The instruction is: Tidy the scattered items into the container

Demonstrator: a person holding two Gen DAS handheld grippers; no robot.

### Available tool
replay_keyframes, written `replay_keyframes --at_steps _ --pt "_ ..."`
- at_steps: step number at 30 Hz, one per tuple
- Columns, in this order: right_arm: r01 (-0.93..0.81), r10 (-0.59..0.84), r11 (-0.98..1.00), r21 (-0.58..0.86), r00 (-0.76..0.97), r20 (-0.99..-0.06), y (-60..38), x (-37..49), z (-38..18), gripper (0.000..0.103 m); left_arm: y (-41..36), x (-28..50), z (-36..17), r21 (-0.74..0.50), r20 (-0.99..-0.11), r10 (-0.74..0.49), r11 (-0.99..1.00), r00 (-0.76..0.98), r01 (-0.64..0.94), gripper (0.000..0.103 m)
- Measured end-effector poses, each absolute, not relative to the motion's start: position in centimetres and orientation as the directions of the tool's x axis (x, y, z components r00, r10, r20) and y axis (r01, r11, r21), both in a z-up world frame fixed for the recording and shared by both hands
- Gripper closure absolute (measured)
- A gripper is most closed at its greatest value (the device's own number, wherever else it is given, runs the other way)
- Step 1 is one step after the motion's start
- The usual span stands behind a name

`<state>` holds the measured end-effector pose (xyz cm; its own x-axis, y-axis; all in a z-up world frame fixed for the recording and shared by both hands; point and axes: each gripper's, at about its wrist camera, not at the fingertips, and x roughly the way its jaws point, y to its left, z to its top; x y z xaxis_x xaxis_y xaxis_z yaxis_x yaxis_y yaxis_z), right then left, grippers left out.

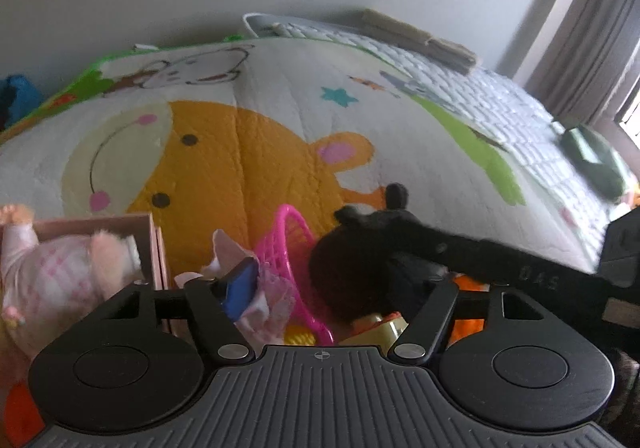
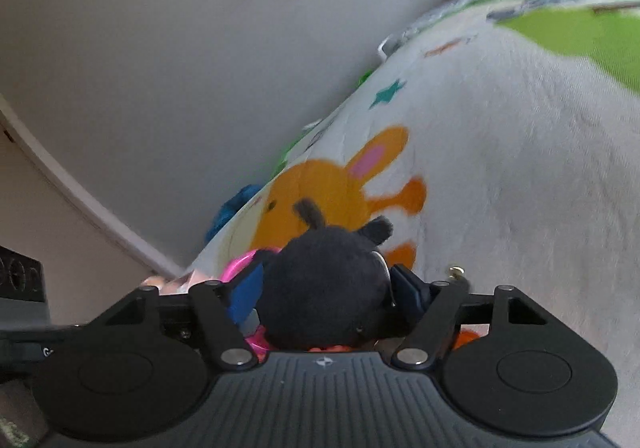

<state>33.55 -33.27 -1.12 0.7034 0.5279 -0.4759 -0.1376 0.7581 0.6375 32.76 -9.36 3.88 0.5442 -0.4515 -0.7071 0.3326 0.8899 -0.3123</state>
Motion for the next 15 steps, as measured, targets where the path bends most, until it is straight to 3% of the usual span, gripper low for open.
replay_keyframes --at_steps 6,13,15 --pt "-0.174 0.581 0.737 0.653 0.657 -0.481 -32.8 28.4 -1.1 0.041 -8.5 29.0 4.1 -0.374 -0.715 -0.534 0.838 0.451 0.398 0.033" --pt "-0.287 0.692 0.677 0.678 0.562 -0.453 -30.5 20.5 -0.4 0.041 -7.6 20.5 4.3 -0.42 -0.689 -0.62 0.763 0.375 0.491 0.032" --pt "-0.335 0.714 0.673 0.66 0.528 -0.46 -29.1 18.6 0.0 0.041 -7.7 17.3 4.7 -0.384 -0.678 -0.629 0.744 0.38 0.547 0.035"
